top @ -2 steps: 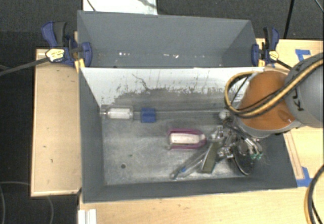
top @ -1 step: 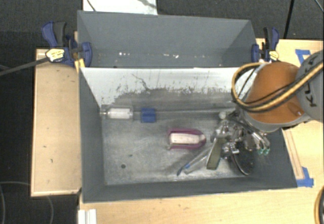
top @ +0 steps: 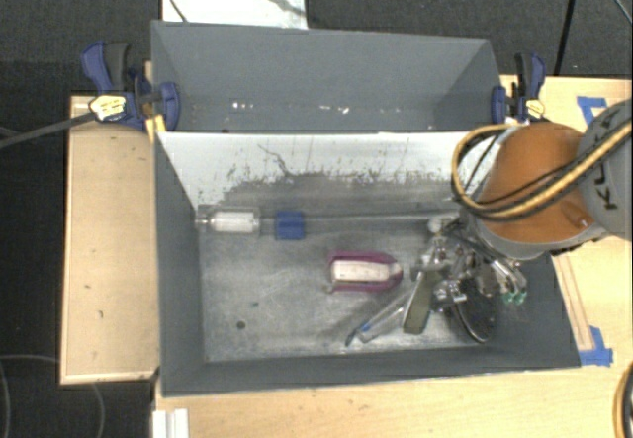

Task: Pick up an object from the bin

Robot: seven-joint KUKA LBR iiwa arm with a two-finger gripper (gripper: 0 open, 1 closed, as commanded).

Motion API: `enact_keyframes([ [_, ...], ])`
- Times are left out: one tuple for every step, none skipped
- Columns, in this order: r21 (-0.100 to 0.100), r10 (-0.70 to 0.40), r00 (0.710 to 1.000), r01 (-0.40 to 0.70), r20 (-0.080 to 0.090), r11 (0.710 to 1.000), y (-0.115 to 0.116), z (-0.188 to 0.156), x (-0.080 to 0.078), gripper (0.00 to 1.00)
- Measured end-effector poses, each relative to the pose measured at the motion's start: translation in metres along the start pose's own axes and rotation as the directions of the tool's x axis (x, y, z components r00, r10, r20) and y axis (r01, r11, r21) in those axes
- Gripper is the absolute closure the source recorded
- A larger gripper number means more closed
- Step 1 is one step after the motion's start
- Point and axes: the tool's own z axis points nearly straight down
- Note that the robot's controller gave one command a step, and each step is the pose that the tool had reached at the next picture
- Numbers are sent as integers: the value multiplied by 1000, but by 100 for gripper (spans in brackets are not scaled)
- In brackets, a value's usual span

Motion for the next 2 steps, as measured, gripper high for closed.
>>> enact_keyframes([
  [0,-2,1000,2,0,1000,0,0,0,100],
  [0,-351,936,351,3,936,3,27,11,100],
])
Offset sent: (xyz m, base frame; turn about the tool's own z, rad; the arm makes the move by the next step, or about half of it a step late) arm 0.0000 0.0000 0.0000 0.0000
